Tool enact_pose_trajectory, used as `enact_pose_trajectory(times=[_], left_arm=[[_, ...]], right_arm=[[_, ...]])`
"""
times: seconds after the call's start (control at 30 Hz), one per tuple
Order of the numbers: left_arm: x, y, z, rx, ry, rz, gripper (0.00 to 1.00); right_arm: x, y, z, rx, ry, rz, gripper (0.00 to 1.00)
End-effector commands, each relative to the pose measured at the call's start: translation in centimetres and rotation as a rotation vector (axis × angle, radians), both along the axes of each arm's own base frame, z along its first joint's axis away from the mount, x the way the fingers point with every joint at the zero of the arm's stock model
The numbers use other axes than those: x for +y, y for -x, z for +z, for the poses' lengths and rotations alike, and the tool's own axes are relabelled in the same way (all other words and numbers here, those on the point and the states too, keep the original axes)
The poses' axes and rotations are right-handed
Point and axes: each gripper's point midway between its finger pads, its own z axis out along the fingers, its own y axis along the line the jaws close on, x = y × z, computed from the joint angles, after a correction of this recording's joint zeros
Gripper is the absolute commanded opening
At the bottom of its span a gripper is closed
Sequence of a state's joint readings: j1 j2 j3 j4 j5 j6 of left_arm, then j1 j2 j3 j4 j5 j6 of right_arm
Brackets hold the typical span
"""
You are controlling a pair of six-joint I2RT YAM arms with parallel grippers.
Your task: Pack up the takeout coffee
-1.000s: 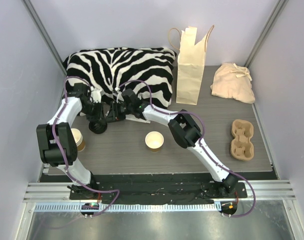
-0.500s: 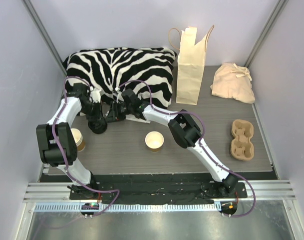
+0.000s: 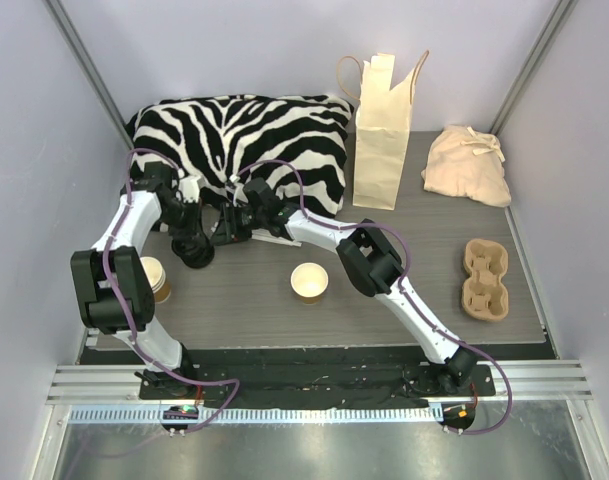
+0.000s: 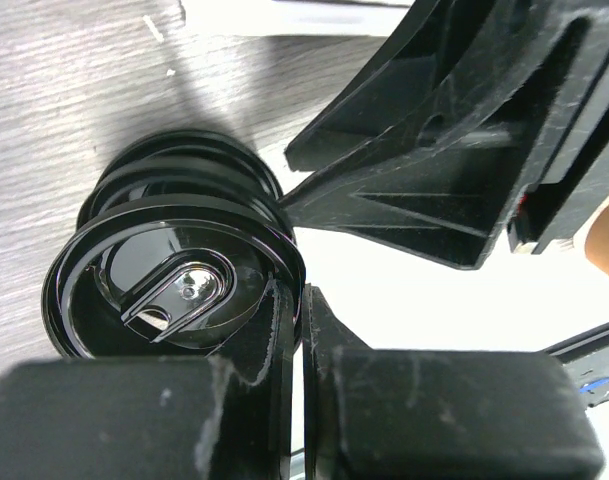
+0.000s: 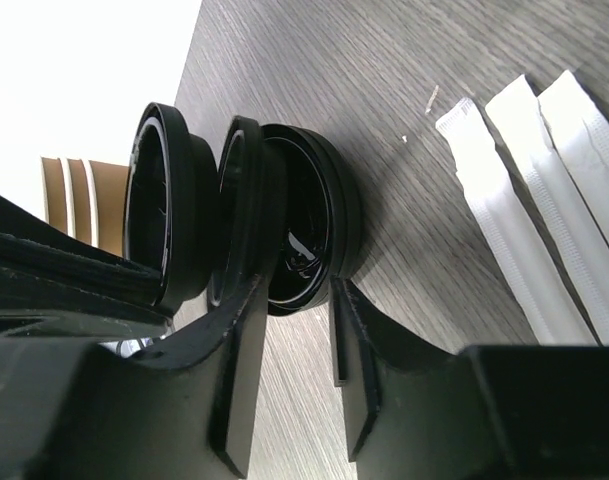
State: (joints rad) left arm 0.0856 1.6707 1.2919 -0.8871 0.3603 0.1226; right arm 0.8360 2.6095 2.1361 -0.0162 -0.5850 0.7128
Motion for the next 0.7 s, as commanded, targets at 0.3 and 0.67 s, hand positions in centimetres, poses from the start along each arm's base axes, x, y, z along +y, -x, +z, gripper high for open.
enact_pose_trajectory(times=[0.3,0.67], left_arm=[[1.6,-0.3,4.2,-0.126,-0.093,-0.042,0.01],[1.4,0.3,7.5,-0.172,-0.095,-0.048,0.01]], right_arm=[[-0.1,-1.3,8.4,-0.164,-0.092,0.0,0.5],[-1.1,-0.7,11.1,-0.169,-0.11,0.021,0.6]])
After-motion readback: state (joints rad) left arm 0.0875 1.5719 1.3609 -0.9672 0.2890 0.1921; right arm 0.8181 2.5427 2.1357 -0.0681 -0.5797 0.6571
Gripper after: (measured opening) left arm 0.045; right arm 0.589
